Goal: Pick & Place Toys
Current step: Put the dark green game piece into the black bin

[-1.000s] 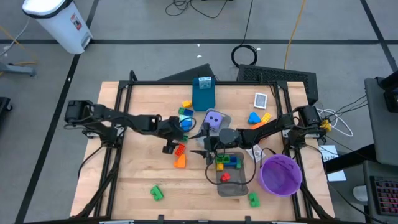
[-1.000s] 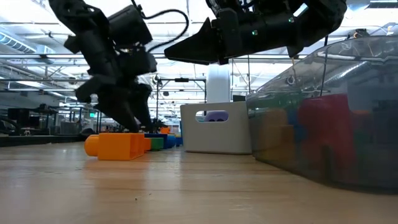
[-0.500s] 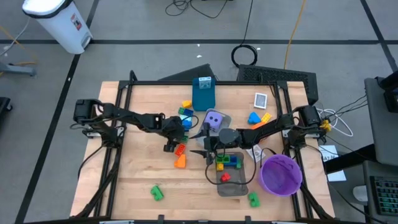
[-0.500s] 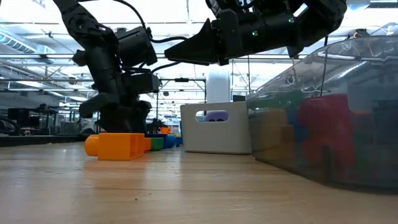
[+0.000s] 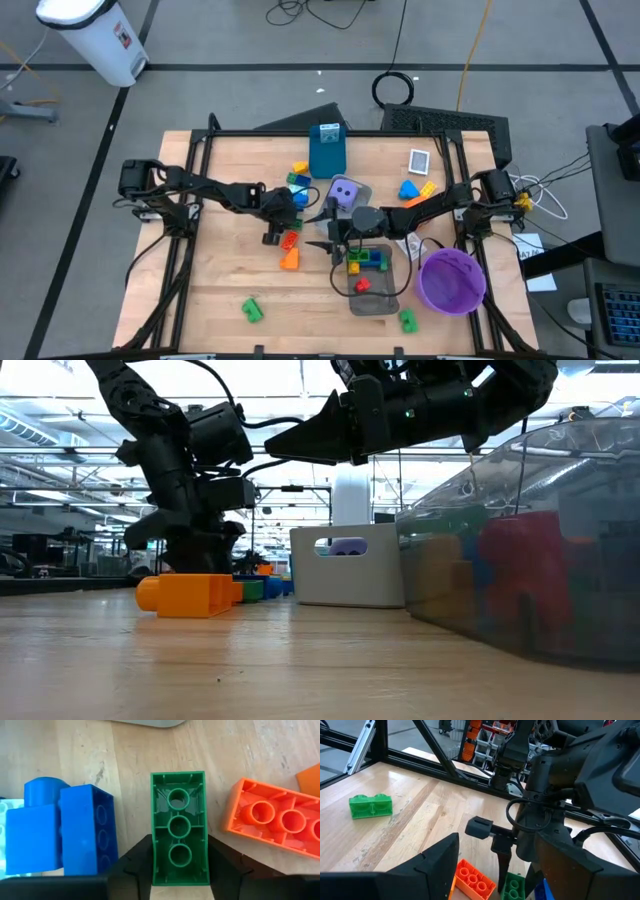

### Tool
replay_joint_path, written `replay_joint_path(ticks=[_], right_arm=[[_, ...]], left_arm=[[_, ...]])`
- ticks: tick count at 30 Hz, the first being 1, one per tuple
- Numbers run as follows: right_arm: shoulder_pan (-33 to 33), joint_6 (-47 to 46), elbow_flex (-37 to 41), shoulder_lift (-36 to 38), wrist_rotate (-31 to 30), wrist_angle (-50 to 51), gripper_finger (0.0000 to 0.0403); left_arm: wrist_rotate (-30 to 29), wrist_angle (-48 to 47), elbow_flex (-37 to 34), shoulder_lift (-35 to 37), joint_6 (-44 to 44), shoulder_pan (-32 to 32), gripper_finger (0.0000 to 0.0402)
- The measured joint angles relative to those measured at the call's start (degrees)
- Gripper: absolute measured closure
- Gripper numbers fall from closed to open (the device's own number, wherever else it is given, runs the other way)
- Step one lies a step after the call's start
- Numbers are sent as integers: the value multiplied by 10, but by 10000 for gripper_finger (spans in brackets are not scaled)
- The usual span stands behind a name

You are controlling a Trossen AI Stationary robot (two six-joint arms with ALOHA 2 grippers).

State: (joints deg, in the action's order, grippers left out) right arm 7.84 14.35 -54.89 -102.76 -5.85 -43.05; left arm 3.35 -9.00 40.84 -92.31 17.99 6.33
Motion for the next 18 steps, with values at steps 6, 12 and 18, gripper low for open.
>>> replay_joint_path(ticks=[6, 12, 18], right_arm=[[0, 0, 0, 0, 0, 0, 149], [0, 15, 0, 0, -2, 27, 149], [0, 15, 0, 0, -36, 29, 149]], left_arm=[[-4, -2, 0, 4, 3, 0, 258], [-11, 13, -1, 40, 3, 1, 248], [-8, 60, -1, 69, -5, -9, 251]])
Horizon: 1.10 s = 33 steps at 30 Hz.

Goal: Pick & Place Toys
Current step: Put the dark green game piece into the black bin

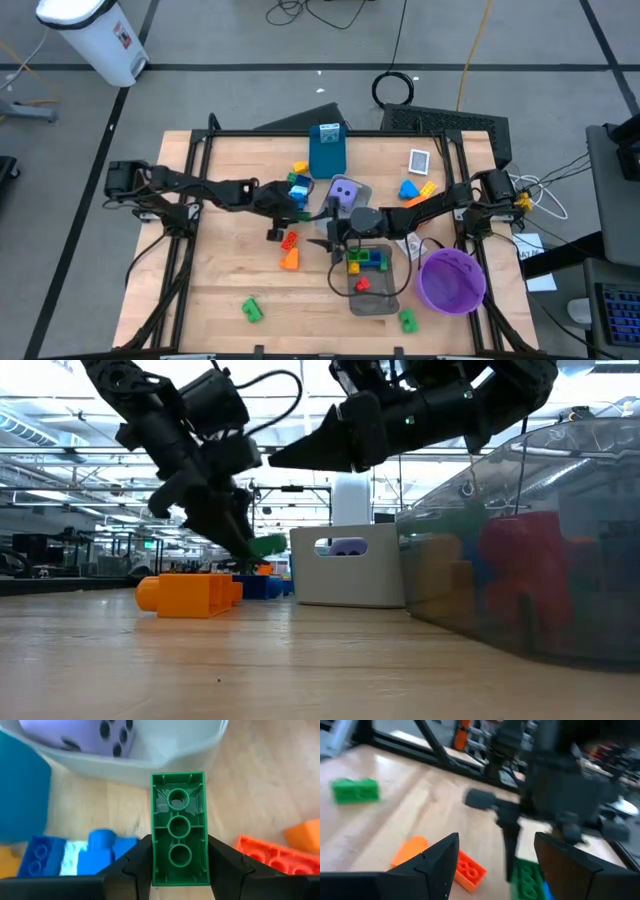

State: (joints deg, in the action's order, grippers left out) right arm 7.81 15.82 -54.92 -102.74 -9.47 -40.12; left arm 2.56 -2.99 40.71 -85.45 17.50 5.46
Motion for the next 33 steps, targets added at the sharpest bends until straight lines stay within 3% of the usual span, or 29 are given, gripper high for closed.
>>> replay_joint_path(ticks=[14, 23, 28, 33], right_arm=[[-11, -27, 0, 0, -11, 5, 149], [-14, -27, 0, 0, -70, 27, 149], [-19, -32, 0, 0, -71, 26, 149], [-19, -32, 0, -1, -71, 18, 149]], left_arm=[[3, 69, 1, 29, -10, -29, 253], [4, 57, 24, 46, -11, -30, 243], [3, 45, 39, 45, -6, -34, 255], [4, 44, 39, 46, 0, -37, 243]])
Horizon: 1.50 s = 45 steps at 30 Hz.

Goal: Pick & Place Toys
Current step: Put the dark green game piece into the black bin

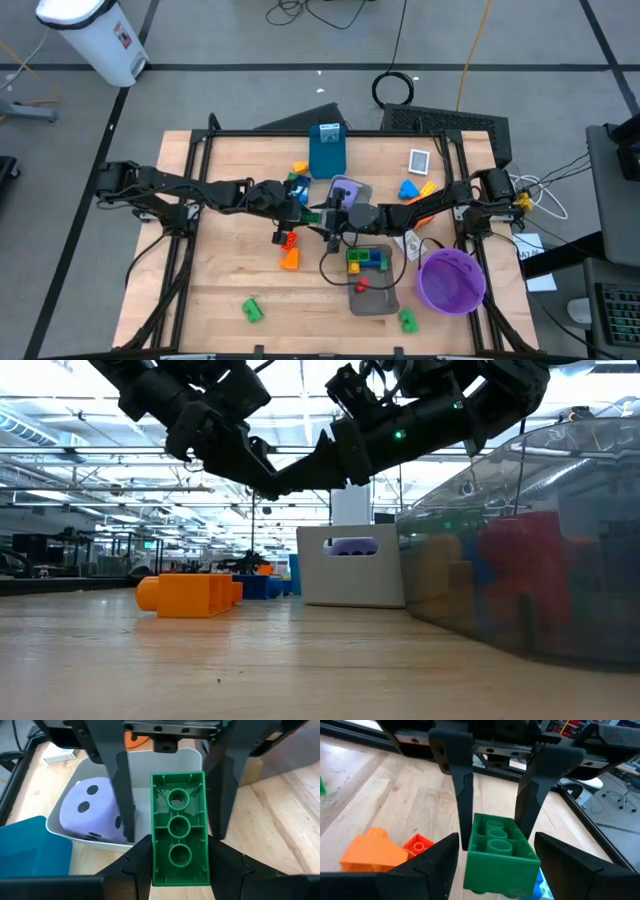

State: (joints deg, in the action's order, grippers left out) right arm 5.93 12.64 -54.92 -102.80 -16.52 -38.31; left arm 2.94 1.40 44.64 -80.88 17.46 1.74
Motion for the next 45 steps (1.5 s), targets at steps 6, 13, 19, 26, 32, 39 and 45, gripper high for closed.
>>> replay_joint_path(ticks=[6, 13, 19, 26, 32, 39, 45], right_arm=[[0, -8, 0, 0, 0, -8, 151], [0, -17, 0, 0, 0, -8, 193], [-1, -16, 0, 0, -1, -6, 249], [-1, -13, 0, 0, -1, -6, 270], [0, 1, 0, 17, -1, 29, 270], [6, -35, 0, 123, 4, 192, 270], [35, -73, 0, 225, 4, 353, 270]], left_arm=[[-5, -6, 0, 0, 0, 1, 247], [-5, -9, 0, 0, 0, 1, 244], [-28, -9, 0, 0, 3, 0, 231], [-31, -7, 0, 0, 5, 1, 233], [-42, -2, 0, 13, 4, 1, 182], [-65, -20, 0, 103, 31, 2, 136], [-62, -36, 0, 182, 12, 1, 131]])
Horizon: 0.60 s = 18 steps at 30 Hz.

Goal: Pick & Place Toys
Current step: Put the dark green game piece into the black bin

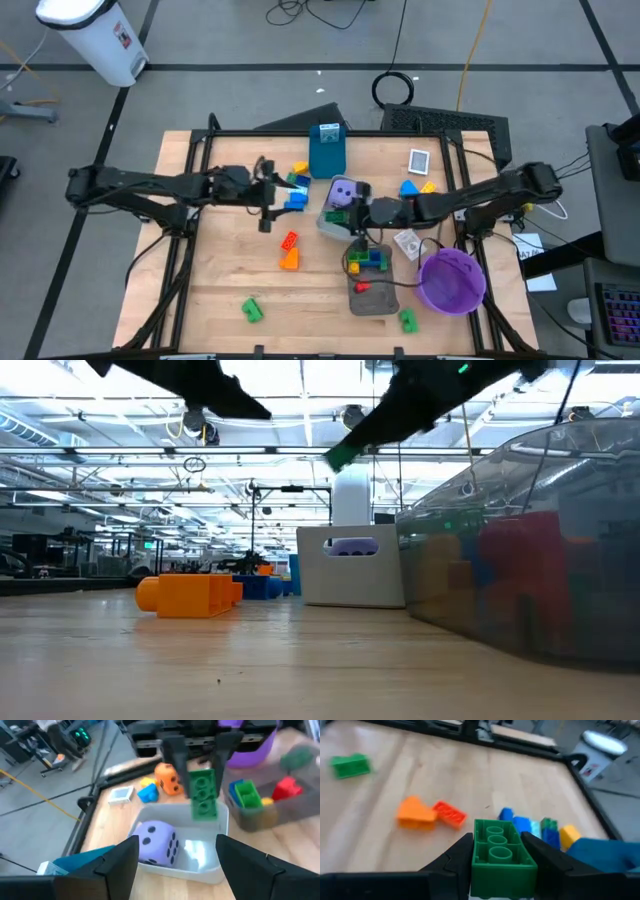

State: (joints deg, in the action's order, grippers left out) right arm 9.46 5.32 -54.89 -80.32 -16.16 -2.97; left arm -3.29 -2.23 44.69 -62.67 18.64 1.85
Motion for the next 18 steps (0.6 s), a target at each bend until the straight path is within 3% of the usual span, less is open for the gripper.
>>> replay_joint_path(ticks=[9, 18], right_arm=[[105, -129, 0, 122, 28, 165, 270], [207, -283, 0, 70, 30, 185, 270]], left_arm=[[2, -12, 0, 35, -31, 0, 131], [2, -27, 0, 4, -46, 0, 130]])
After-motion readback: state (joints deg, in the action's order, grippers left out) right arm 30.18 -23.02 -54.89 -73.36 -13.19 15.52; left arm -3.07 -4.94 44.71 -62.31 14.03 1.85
